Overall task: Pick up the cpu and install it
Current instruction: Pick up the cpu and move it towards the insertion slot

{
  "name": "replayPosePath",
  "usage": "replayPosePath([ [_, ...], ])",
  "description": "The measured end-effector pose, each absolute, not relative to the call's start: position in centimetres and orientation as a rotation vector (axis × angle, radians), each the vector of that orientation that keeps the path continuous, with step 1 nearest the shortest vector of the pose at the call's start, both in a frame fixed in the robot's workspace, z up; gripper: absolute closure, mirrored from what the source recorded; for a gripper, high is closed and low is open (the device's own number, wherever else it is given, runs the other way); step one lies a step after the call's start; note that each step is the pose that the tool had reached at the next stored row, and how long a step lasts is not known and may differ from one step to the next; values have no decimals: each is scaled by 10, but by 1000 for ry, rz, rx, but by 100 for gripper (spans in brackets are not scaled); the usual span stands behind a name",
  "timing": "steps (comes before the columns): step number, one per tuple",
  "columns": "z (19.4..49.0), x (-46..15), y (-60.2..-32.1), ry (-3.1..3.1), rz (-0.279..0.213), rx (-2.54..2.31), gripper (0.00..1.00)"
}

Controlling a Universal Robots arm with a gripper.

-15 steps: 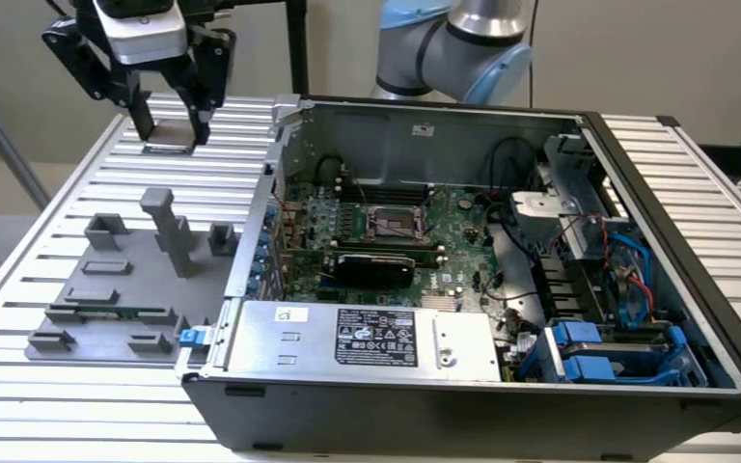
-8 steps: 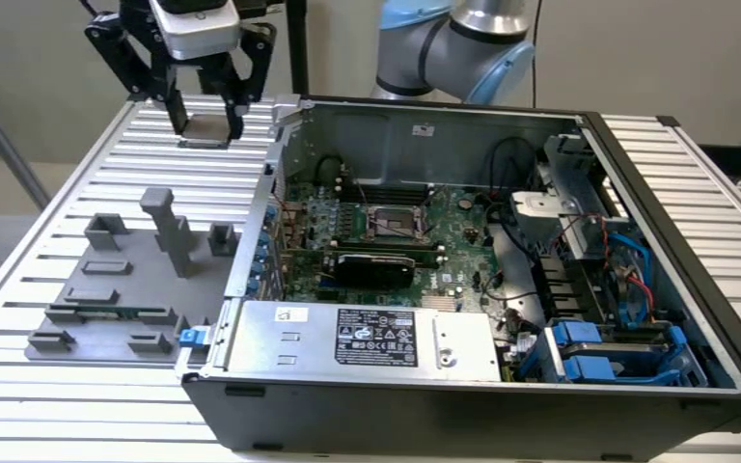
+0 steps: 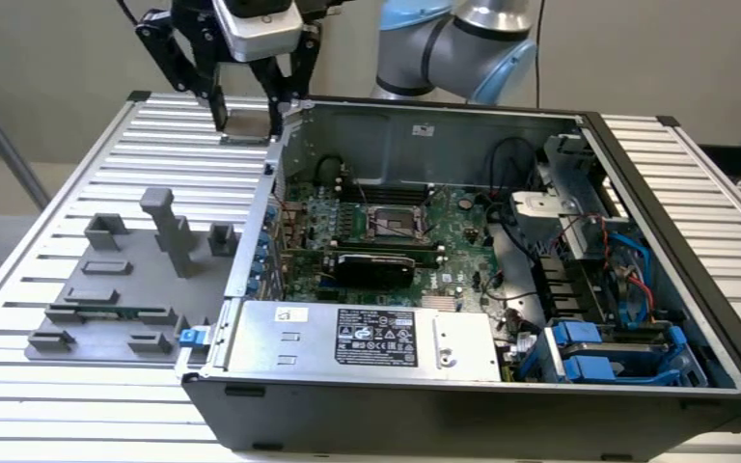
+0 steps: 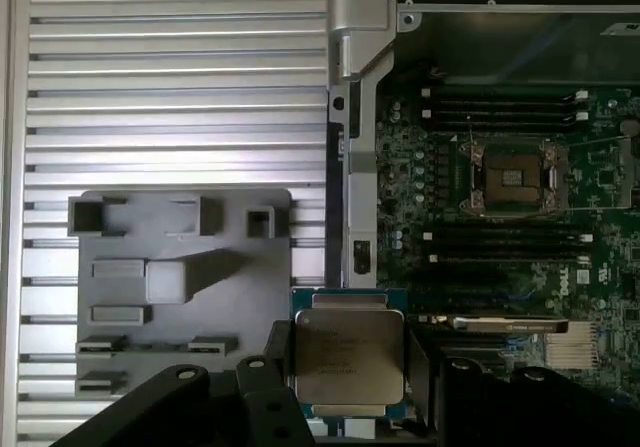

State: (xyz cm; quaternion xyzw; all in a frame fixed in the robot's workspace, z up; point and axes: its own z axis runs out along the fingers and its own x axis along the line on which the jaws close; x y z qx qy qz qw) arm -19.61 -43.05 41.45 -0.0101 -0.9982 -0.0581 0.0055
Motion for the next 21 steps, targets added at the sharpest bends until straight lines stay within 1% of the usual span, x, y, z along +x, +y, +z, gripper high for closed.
replayPosePath([
  [7, 414, -164, -430, -3123, -209, -32, 45],
  [11, 412, -146, -428, -3122, -210, -32, 45],
  [21, 394, -100, -413, -3121, -210, -32, 45],
])
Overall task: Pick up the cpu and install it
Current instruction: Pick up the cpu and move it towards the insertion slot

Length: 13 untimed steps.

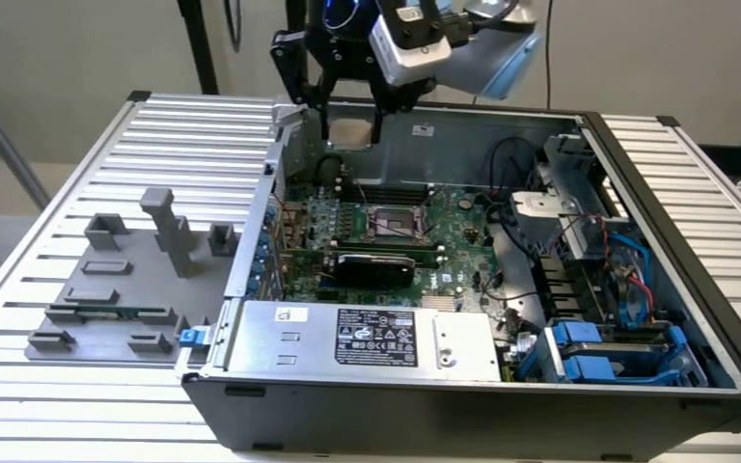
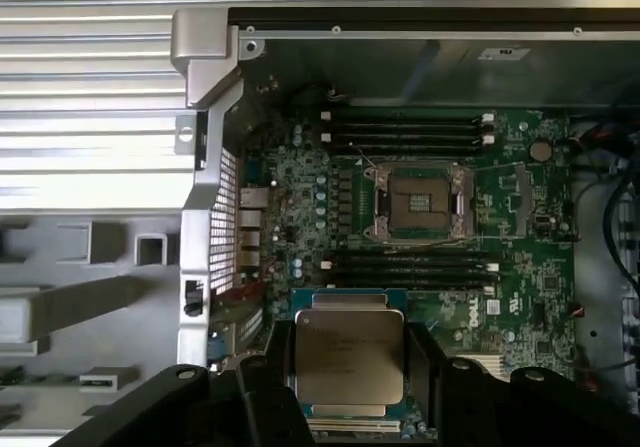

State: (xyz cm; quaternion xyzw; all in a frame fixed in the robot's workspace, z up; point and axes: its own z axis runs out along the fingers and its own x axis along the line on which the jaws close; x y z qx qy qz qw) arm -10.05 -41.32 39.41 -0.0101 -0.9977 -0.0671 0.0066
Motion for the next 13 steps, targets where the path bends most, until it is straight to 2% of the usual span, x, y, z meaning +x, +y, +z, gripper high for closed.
replayPosePath([
  [13, 370, -54, -378, -3121, -210, -32, 45],
])
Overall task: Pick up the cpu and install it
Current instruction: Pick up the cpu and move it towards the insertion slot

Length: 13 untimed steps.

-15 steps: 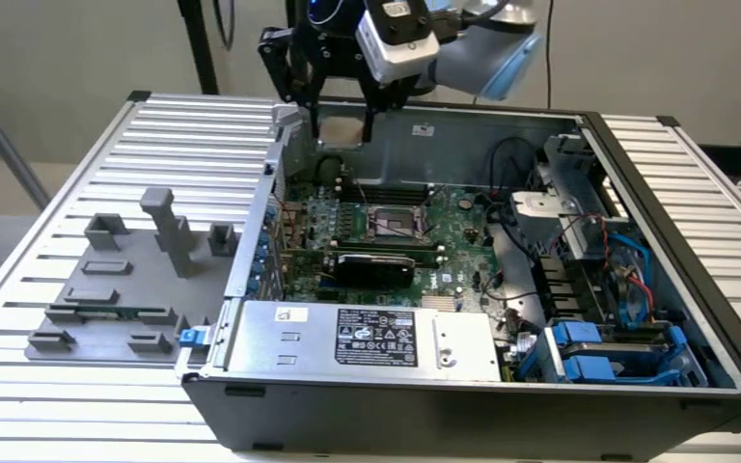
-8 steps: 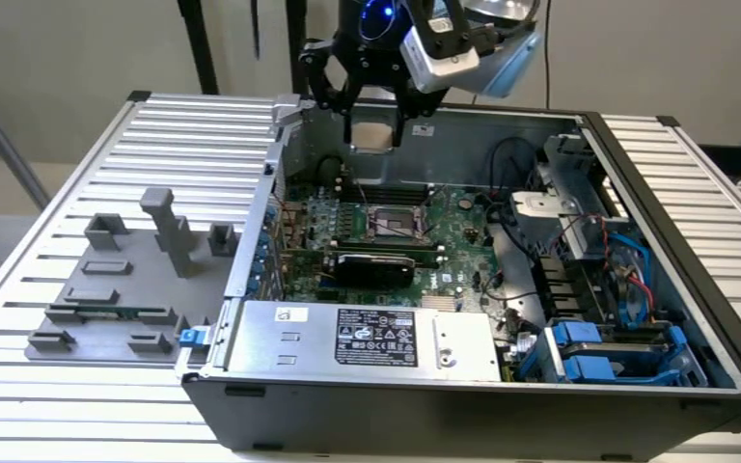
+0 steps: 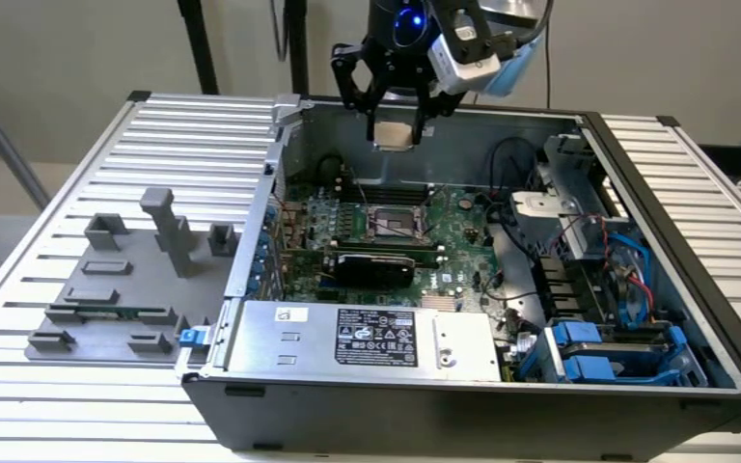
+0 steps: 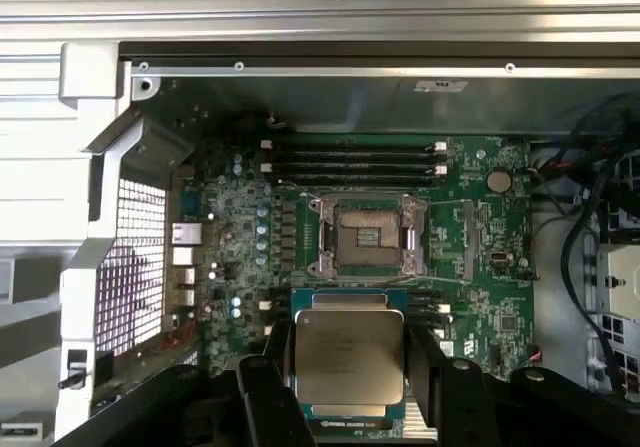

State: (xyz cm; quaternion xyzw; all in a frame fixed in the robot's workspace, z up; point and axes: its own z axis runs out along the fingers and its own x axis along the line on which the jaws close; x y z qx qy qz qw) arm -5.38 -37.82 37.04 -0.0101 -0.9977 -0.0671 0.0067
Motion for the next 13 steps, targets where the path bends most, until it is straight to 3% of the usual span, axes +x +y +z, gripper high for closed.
replayPosePath([
  [8, 357, -38, -348, -3121, -208, -32, 45],
  [13, 351, -30, -332, -3123, -180, -32, 45],
])
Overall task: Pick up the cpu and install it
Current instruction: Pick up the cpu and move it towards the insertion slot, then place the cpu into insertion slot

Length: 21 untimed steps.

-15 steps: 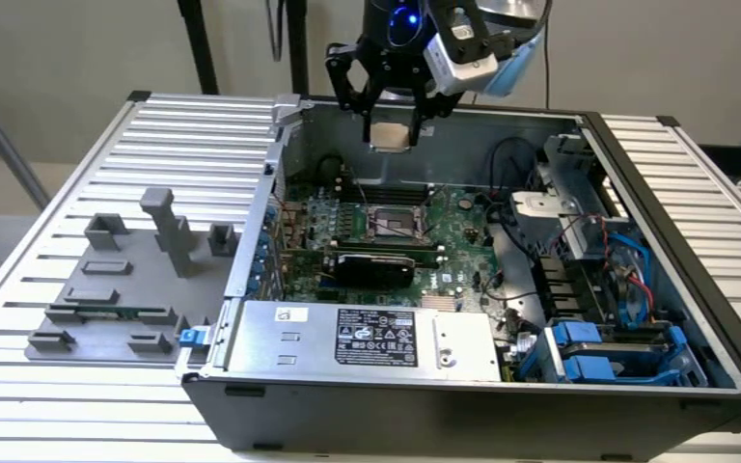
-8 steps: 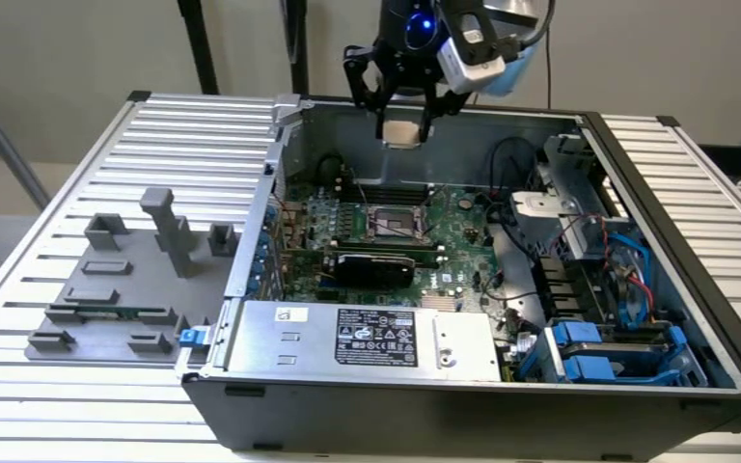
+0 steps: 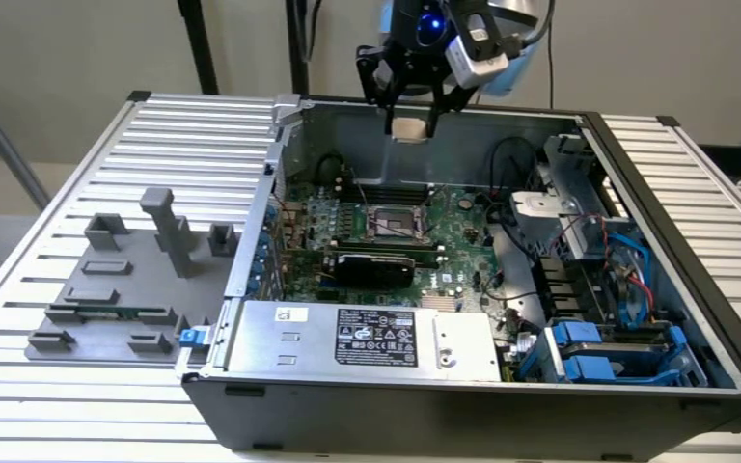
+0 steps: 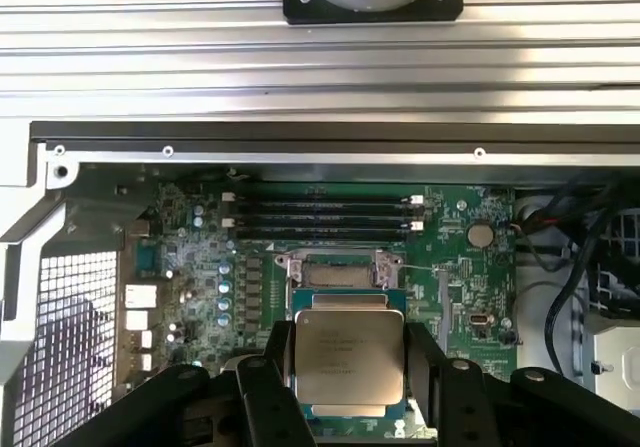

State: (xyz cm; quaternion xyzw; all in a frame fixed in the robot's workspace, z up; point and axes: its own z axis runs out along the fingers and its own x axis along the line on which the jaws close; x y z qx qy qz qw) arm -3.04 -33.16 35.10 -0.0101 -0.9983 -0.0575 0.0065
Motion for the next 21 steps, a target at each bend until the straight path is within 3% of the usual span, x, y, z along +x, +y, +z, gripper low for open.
replayPosePath([
  [6, 344, -27, -327, -3125, -147, -32, 45],
  [21, 344, -27, -327, -3125, -147, -32, 45],
])
